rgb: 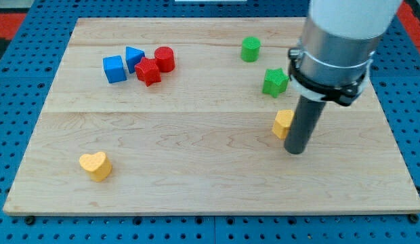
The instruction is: Push the yellow hexagon into the green star
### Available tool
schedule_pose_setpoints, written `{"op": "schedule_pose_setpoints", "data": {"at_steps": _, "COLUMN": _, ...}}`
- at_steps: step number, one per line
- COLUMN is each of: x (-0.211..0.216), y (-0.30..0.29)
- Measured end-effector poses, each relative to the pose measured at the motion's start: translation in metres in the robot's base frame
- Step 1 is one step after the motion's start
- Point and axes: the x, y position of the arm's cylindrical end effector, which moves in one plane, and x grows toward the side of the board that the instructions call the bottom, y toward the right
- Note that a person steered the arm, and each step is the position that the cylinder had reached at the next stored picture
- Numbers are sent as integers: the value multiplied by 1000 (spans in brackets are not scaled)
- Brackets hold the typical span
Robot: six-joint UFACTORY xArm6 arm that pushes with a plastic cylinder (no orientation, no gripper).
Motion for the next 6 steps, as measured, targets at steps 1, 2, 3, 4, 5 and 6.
{"op": "schedule_pose_setpoints", "data": {"at_steps": 1, "x": -22, "y": -5}}
{"op": "schedule_pose_setpoints", "data": {"at_steps": 2, "x": -49, "y": -4}}
{"op": "schedule_pose_setpoints", "data": {"at_steps": 3, "x": -18, "y": 25}}
{"op": "schedule_pose_setpoints", "data": {"at_steps": 4, "x": -23, "y": 25}}
{"op": "schedule_pose_setpoints", "data": {"at_steps": 5, "x": -38, "y": 7}}
{"op": "schedule_pose_setpoints", "data": {"at_steps": 6, "x": -54, "y": 9}}
